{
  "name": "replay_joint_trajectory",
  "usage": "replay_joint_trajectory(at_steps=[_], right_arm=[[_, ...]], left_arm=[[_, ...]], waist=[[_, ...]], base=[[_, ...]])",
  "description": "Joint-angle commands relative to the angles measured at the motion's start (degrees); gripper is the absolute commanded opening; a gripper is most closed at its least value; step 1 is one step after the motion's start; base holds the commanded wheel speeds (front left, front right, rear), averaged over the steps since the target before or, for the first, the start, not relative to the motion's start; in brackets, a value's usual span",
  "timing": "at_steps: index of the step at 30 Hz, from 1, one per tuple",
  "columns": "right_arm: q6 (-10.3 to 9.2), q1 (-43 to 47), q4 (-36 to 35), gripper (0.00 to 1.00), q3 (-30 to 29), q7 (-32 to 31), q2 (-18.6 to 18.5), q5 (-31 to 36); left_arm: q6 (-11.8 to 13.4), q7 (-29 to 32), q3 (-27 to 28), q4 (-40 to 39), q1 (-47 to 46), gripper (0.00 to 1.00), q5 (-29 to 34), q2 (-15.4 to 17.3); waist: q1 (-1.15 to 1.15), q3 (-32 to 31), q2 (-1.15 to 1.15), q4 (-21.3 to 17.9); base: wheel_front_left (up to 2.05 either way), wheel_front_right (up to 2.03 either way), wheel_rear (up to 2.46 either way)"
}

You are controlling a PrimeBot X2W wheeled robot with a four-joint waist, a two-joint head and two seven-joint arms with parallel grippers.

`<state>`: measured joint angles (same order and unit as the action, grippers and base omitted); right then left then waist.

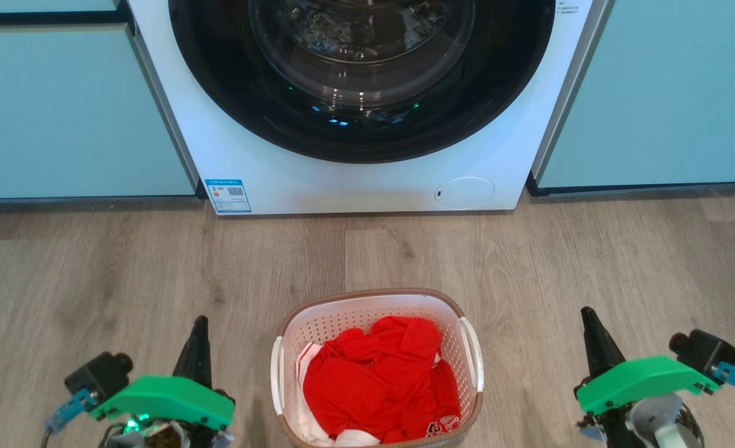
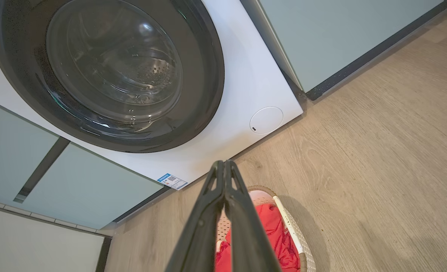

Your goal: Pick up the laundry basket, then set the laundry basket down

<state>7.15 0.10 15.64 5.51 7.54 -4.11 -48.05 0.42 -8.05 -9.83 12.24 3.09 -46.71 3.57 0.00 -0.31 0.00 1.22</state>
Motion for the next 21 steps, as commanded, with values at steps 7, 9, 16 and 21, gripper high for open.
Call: replay_joint_trajectory(at_steps=[7,9,16,21], right_arm=[[0.15,-3.0,-1.8,0.00,-0.9,-1.3,-0.5,-4.9],[0.16,-3.1,-1.8,0.00,-1.2,-1.6,-0.5,-6.0],[0.18,-3.4,-1.8,0.00,-2.1,-2.7,-0.5,-10.1],[0.19,-3.6,-1.8,0.00,-2.8,-3.5,-0.4,-13.0]], left_arm=[[-1.2,1.1,2.7,-1.3,-4.1,0.00,-5.0,0.9],[-1.4,1.4,3.0,-1.2,-4.2,0.00,-6.2,1.0],[-2.1,2.5,4.1,-1.0,-4.7,0.00,-10.5,1.0],[-2.5,3.3,4.9,-0.7,-5.1,0.00,-13.5,1.0]], waist=[[0.00,0.0,0.00,-0.1],[0.00,0.1,0.00,-0.1],[0.00,0.1,0.00,-0.3],[0.00,0.1,0.00,-0.3]], base=[[0.00,0.00,0.00],[0.00,0.00,0.00],[0.00,0.00,0.00],[0.00,0.00,0.00]])
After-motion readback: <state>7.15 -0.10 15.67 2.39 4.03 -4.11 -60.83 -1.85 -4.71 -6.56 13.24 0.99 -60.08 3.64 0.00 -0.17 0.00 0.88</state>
